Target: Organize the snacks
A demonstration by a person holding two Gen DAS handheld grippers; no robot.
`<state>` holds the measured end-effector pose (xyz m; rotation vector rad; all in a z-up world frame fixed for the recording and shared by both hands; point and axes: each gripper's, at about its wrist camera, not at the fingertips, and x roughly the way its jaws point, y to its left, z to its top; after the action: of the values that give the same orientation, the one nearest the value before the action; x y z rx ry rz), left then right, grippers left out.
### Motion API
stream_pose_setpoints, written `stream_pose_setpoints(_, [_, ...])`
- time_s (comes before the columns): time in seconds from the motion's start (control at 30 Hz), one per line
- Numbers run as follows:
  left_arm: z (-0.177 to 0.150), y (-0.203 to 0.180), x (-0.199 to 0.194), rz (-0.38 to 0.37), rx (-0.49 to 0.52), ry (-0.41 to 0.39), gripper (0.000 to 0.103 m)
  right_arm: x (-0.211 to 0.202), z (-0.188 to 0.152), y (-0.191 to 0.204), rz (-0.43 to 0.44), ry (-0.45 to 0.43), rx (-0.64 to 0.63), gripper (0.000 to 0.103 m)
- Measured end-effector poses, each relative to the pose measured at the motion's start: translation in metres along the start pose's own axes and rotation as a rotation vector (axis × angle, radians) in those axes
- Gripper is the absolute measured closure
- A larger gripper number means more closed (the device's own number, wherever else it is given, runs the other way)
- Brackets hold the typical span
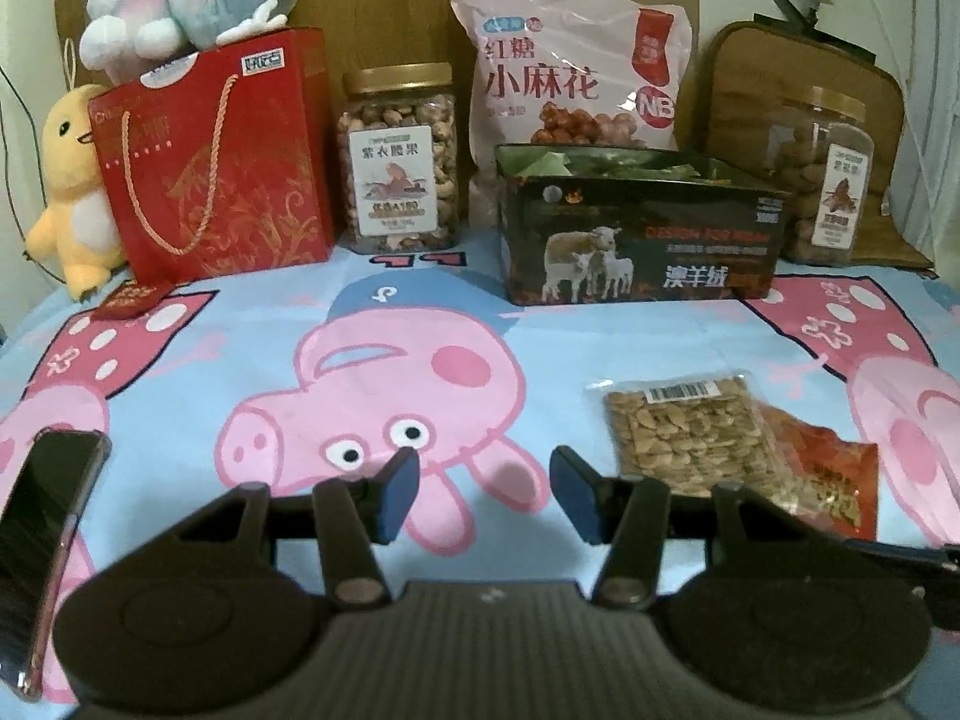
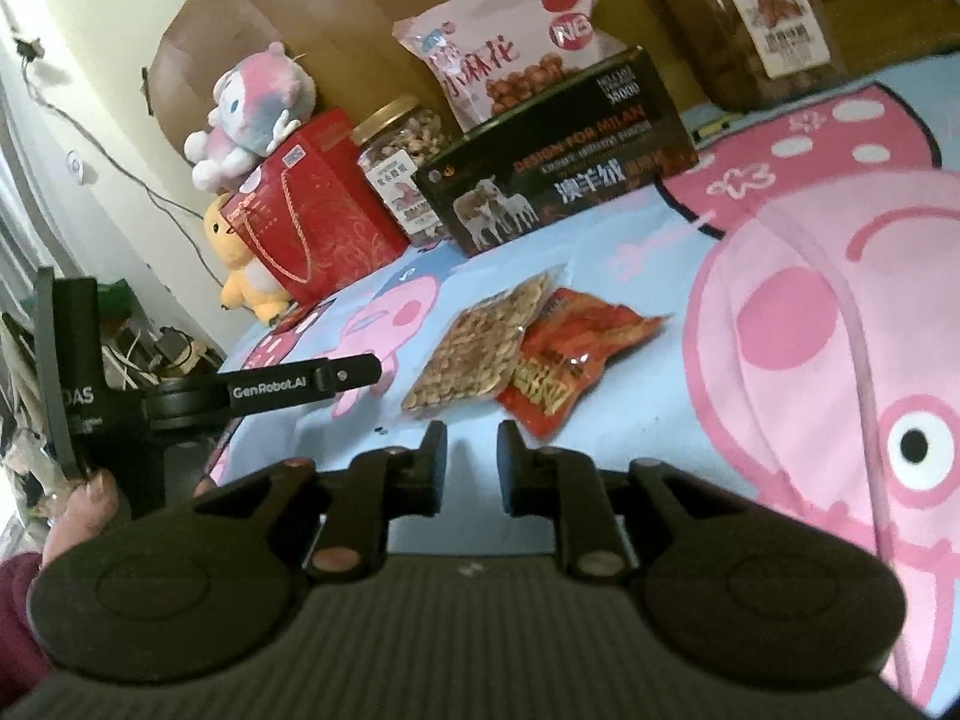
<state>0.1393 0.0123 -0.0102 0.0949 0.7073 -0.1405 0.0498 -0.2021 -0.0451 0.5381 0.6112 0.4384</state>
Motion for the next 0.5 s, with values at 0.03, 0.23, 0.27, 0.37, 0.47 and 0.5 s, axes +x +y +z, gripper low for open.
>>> stream_pose_setpoints(0.03, [0.000, 0.000, 0.000, 0.008, 0.003, -0.005, 0.054, 0.000, 0.000, -0.001, 0.007, 0.001, 0.012, 0.081])
stream_pose_setpoints(0.23, [0.001, 0.002, 0.003, 0.038, 0.009, -0.018, 0.054, 0.001, -0.001, -0.013, 0.022, 0.006, 0.081, 0.079])
stream_pose_setpoints(0.27, [0.001, 0.002, 0.004, 0.039, 0.011, -0.018, 0.054, 0.001, 0.000, -0.015, 0.030, 0.007, 0.095, 0.079])
stream_pose_setpoints(0.37, [0.002, 0.002, 0.004, 0.040, 0.013, -0.019, 0.054, 0.001, 0.000, -0.018, 0.041, 0.008, 0.119, 0.079])
stream_pose_setpoints(0.47, [0.002, 0.001, 0.007, 0.047, 0.019, -0.022, 0.054, 0.000, 0.000, -0.019, 0.046, 0.007, 0.132, 0.079])
stream_pose_setpoints(0.5, [0.003, 0.002, 0.008, 0.047, 0.019, -0.022, 0.054, 0.000, 0.001, -0.020, 0.048, 0.006, 0.139, 0.079])
